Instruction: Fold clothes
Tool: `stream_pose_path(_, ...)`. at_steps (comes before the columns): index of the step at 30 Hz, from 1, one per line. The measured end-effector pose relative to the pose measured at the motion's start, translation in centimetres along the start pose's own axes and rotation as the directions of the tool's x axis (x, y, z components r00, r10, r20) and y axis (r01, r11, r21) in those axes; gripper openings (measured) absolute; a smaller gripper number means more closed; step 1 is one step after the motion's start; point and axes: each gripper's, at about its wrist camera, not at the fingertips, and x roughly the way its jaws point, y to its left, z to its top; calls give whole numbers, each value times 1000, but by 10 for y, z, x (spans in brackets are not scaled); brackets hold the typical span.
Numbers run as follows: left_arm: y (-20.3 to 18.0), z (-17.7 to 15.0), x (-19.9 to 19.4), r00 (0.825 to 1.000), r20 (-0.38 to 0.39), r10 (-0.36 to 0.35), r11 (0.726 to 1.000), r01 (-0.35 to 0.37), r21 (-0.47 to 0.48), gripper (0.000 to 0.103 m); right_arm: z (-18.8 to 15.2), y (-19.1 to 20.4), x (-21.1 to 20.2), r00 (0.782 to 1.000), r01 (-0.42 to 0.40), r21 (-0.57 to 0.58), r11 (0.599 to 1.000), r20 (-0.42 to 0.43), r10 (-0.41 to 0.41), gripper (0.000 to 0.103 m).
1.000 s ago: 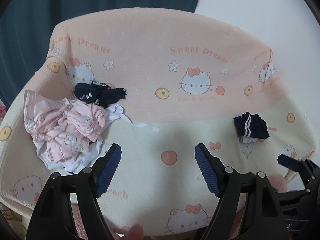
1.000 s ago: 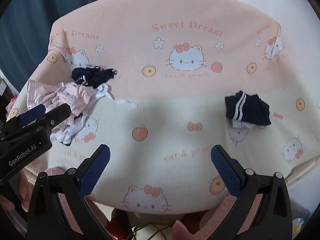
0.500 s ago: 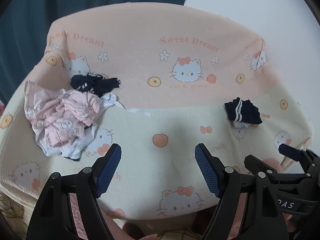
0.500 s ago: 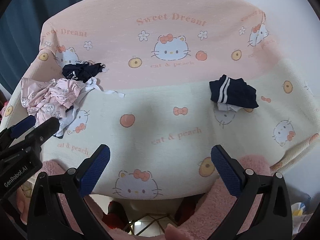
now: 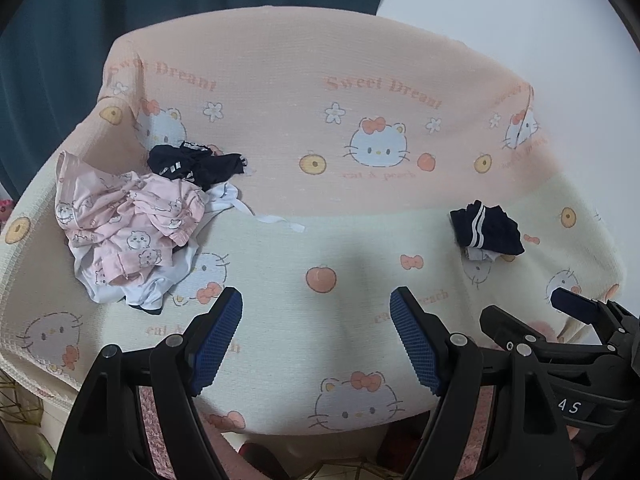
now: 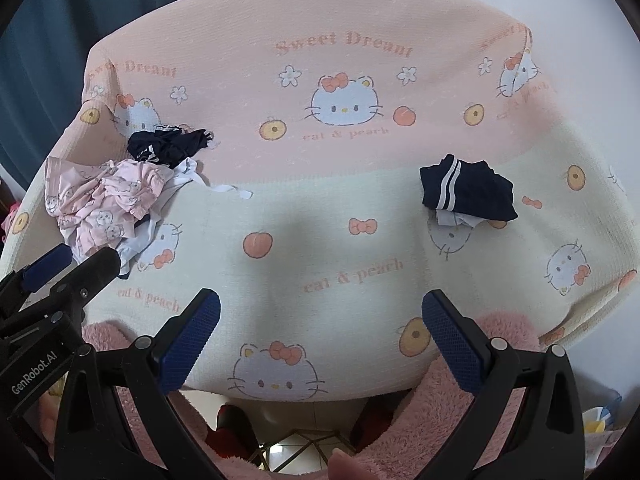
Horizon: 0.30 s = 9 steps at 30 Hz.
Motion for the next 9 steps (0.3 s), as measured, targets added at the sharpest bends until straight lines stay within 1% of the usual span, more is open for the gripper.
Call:
stream_pose_path(3, 0, -1, -1, 1000, 2, -7, 1000, 7, -2, 79, -1, -1, 0, 1000, -9, 5, 1000, -9, 9, 102)
stream_pose_path(9, -1, -2, -3, 1000, 10, -9, 1000, 9, -9, 79, 0, -1, -4, 1000, 5, 0, 1000, 7, -5, 102)
